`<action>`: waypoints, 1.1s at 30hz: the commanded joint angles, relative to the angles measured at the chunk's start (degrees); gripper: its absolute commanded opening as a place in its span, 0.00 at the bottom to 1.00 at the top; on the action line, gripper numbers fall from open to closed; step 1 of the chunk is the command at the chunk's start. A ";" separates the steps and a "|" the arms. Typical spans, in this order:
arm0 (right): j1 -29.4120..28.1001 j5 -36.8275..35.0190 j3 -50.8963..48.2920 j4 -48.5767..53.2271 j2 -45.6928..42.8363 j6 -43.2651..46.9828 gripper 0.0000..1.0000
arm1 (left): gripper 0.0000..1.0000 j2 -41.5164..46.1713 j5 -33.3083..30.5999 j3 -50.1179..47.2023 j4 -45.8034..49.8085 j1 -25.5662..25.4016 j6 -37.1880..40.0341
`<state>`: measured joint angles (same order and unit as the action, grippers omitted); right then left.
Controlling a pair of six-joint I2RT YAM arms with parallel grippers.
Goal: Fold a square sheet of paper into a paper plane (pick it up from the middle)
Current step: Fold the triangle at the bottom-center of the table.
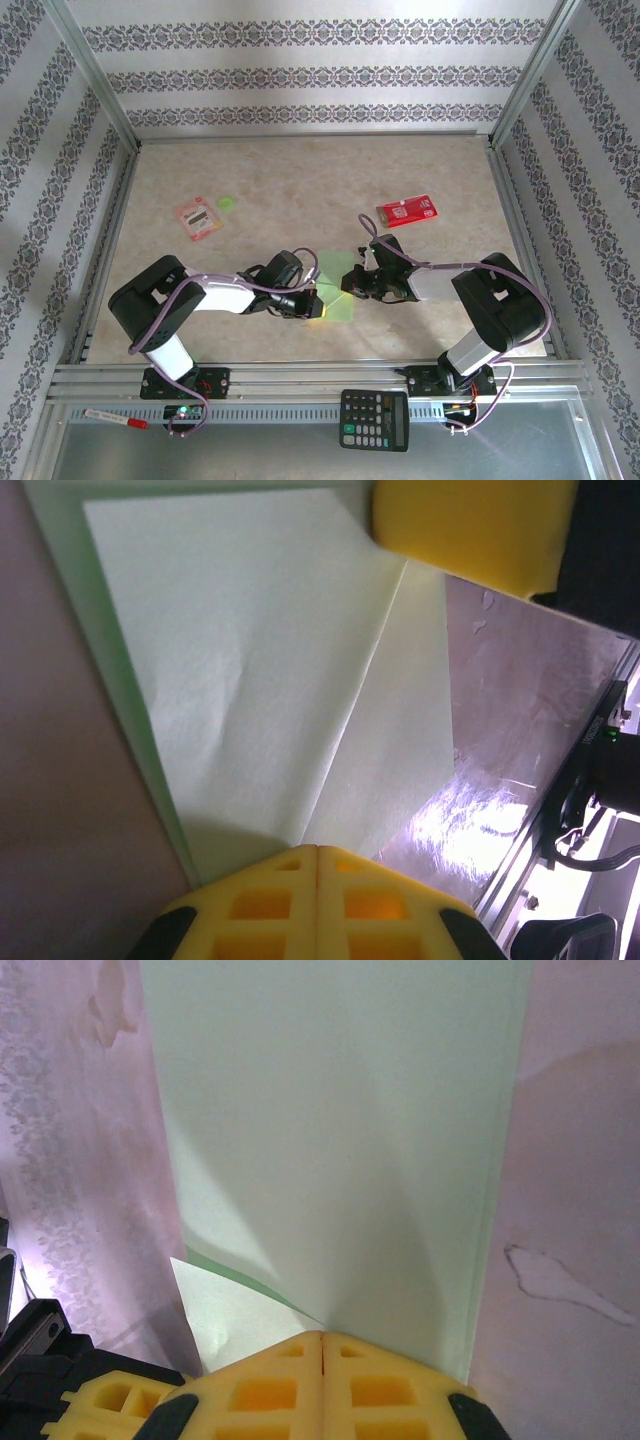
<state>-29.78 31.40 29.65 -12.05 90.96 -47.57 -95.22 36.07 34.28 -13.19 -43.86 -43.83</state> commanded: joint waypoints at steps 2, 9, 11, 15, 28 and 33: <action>-0.62 -5.49 -1.69 9.20 2.89 1.96 0.04 | 0.00 0.62 1.06 -4.47 4.49 0.26 -1.26; -0.67 -5.47 -1.61 9.32 2.99 2.31 0.03 | 0.00 2.77 2.41 -9.85 -1.40 1.14 -4.92; -0.73 -5.34 -1.44 9.43 3.00 2.63 0.03 | 0.00 3.65 2.51 -10.75 -1.77 1.23 -5.44; -0.81 -3.50 0.40 10.75 2.33 5.52 0.04 | 0.01 8.40 2.62 -11.14 -2.14 1.19 -6.26; -0.66 -8.62 5.49 34.05 -17.12 13.37 0.23 | 0.00 1.21 -4.44 7.34 5.51 1.42 -2.15; -5.82 -14.89 -0.50 33.59 -25.82 1.99 0.30 | 0.00 -3.73 -3.78 10.06 6.90 4.26 0.80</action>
<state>-32.42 22.61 32.12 17.02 67.66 -38.96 -97.60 32.73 43.46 -9.61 -41.43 -46.09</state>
